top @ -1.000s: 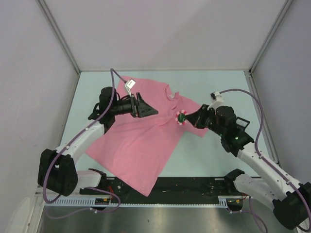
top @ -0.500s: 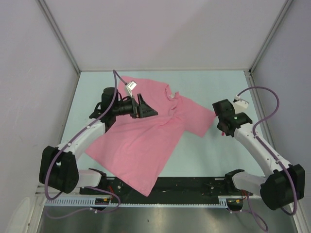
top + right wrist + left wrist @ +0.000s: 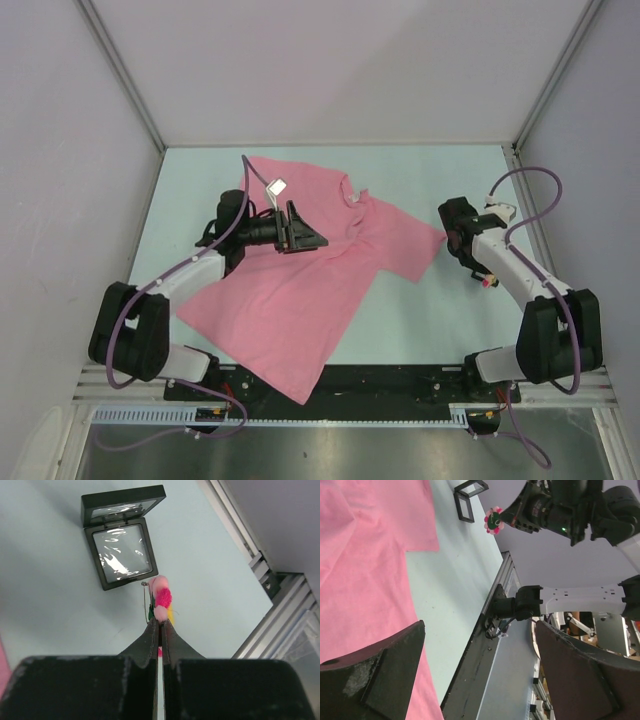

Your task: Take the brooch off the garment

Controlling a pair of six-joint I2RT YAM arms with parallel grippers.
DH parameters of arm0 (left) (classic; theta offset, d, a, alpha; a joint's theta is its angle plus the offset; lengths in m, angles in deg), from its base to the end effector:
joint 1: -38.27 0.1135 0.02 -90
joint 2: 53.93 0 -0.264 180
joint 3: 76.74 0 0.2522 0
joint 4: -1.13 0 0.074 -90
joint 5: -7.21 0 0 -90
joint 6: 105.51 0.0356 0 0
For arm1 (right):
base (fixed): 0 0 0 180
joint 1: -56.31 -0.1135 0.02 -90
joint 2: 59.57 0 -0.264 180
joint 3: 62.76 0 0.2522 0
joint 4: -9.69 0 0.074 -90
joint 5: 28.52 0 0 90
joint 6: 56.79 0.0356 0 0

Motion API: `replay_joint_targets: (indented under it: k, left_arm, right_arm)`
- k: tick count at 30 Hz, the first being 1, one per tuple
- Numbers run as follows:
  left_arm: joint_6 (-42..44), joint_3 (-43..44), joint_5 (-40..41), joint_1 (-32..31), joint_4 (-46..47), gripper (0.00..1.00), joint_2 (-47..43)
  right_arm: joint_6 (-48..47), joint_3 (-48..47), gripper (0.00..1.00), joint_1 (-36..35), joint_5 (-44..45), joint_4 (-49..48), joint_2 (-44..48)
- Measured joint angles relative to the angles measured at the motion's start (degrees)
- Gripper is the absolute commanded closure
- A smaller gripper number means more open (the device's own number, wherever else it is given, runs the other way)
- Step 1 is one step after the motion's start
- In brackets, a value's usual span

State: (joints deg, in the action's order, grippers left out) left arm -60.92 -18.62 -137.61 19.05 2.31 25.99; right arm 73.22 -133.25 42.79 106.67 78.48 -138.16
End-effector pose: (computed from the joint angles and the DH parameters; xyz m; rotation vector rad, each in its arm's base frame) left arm 0.2703 -0.1251 0.2465 0.2478 2.1253 -1.6278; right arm 0.2392 0.0315 0.2402 0.6828 2.3838 -0.7922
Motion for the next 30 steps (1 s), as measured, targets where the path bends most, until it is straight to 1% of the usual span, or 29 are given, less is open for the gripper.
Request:
replay_joint_targets:
  k: [8,17,24,30]
  left_arm:
    - [-4.1,-1.1,-1.8,0.0,5.0,0.05,0.7]
    - [-5.2,-1.3,-2.6,0.0,6.8,0.05,1.2]
    - [-5.7,-1.3,-2.6,0.0,6.9,0.05,1.5]
    - [-5.7,-1.3,-2.6,0.0,7.1,0.05,1.5]
  right_arm:
    - [-4.0,-1.5,1.00,1.9,3.3,-2.5,-7.2]
    - [-7.5,-2.0,1.00,2.1,4.9,-6.7,-13.6]
    - [-9.0,-2.0,1.00,2.2,7.0,-8.1,-14.7]
    - [-10.2,-2.2,1.00,3.0,7.1,-9.7,-15.0]
